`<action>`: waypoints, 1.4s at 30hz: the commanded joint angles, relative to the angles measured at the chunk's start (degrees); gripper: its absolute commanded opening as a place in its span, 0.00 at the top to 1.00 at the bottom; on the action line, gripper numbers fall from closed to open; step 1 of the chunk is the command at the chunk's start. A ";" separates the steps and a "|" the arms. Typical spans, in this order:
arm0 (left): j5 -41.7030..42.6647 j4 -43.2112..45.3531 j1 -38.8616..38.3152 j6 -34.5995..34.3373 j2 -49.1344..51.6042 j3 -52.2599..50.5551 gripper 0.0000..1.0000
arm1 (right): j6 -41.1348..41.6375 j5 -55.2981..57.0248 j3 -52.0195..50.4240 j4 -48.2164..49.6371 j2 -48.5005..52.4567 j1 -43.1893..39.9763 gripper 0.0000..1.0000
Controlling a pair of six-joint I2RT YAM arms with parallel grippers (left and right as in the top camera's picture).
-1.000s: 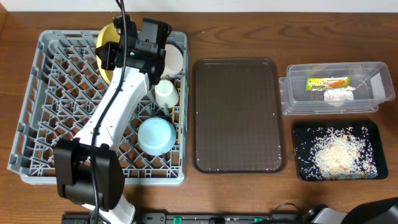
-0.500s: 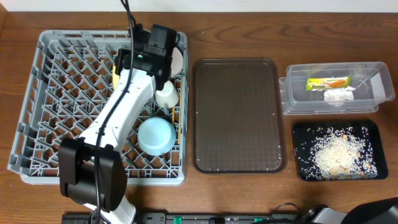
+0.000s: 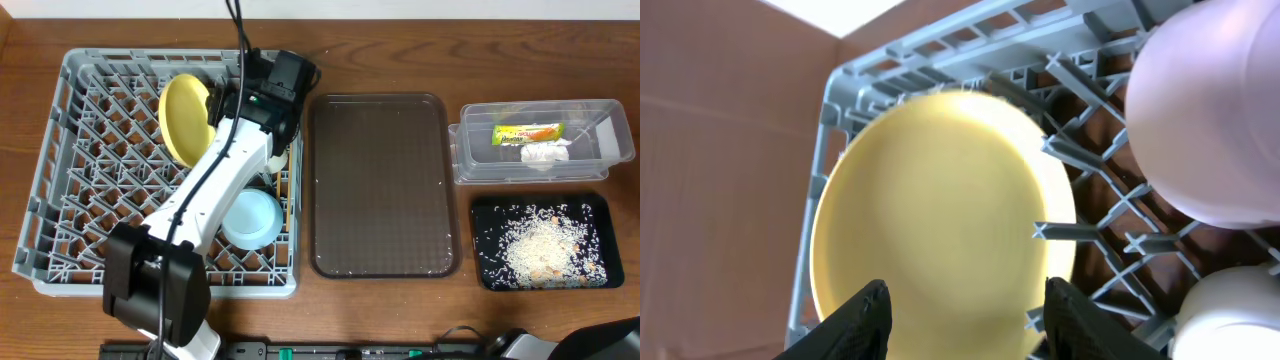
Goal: Sort waste into correct bins and load items into the dishwasher rack
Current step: 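Lower the yellow plate upright into the rack and release it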
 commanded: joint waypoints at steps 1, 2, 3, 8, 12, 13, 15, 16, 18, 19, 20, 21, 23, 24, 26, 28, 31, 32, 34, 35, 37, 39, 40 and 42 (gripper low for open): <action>4.94 -0.37 3.13 -6.43 -6.29 0.04 0.48 | 1.01 0.61 0.04 -0.04 -0.37 -0.26 0.01; 8.35 -0.35 4.46 -6.67 -7.74 0.04 0.47 | 1.01 0.63 0.04 -0.04 -0.37 -0.26 0.01; 12.70 -0.33 6.29 -7.39 -9.44 0.04 0.47 | 1.01 0.63 0.02 -0.04 -0.37 -0.26 0.01; 36.11 0.50 19.08 -10.73 -15.47 0.04 0.40 | 1.01 0.61 0.04 -0.04 -0.37 -0.26 0.01; 49.75 0.70 29.11 -10.69 -15.17 0.04 0.36 | 1.01 0.63 0.04 -0.04 -0.37 -0.26 0.01; 51.58 0.63 31.41 -10.71 -14.58 0.00 0.36 | 1.01 0.61 0.04 -0.04 -0.37 -0.26 0.01; 52.81 0.24 35.19 -10.73 -13.14 0.00 0.36 | 1.01 0.63 0.02 -0.04 -0.37 -0.26 0.01; 52.78 0.22 37.13 -10.71 -12.04 0.00 0.44 | 1.01 0.61 0.02 -0.04 -0.37 -0.26 0.01; 52.74 0.26 39.50 -10.71 -10.29 0.00 0.58 | 1.01 0.63 0.04 -0.07 -0.37 -0.26 0.01; 52.74 0.28 40.61 -10.71 -9.14 0.00 0.62 | 1.01 0.61 0.04 -0.04 -0.37 -0.26 0.01; 52.76 0.35 41.35 -10.71 -8.11 0.00 0.65 | 1.01 0.61 0.04 -0.04 -0.37 -0.26 0.01; 52.76 0.52 41.94 -10.71 -6.97 0.00 0.67 | 1.01 0.63 0.04 -0.04 -0.37 -0.26 0.01; 52.81 1.01 42.25 -10.71 -4.90 0.00 0.71 | 1.01 0.61 0.04 -0.04 -0.37 -0.26 0.01; 53.02 1.25 42.25 -10.69 -4.04 0.00 0.73 | 1.01 0.61 0.04 -0.04 -0.37 -0.26 0.01; 54.40 1.44 41.94 -10.67 -2.82 0.00 0.78 | 1.01 0.63 0.02 -0.07 -0.37 -0.26 0.01; 57.27 1.77 41.42 -10.69 -2.45 0.00 0.80 | 1.01 0.61 0.04 -0.04 -0.37 -0.26 0.01; 62.07 2.84 40.61 -10.67 -2.51 0.00 0.81 | 1.01 0.63 0.04 -0.04 -0.37 -0.26 0.01; 64.02 3.02 40.28 -10.67 -2.51 0.00 0.81 | 1.01 0.63 0.04 -0.04 -0.37 -0.26 0.01; 67.65 3.08 39.71 -10.67 -2.51 0.00 0.81 | 1.01 0.61 0.02 -0.04 -0.37 -0.26 0.01; 69.31 3.06 39.41 -10.67 -2.51 0.00 0.81 | 1.01 0.61 0.02 -0.04 -0.37 -0.26 0.01; 72.65 3.06 38.73 -10.67 -2.51 0.00 0.81 | 1.01 0.61 0.04 -0.07 -0.37 -0.26 0.01; 75.25 3.06 37.92 -10.67 -2.51 0.00 0.81 | 1.01 0.61 0.02 -0.04 -0.37 -0.26 0.01; 75.91 3.06 37.53 -10.67 -2.51 0.00 0.81 | 1.01 0.61 0.02 -0.04 -0.37 -0.26 0.01; 76.78 3.02 36.57 -10.67 -2.51 0.00 0.81 | 1.01 0.61 0.02 -0.04 -0.37 -0.26 0.01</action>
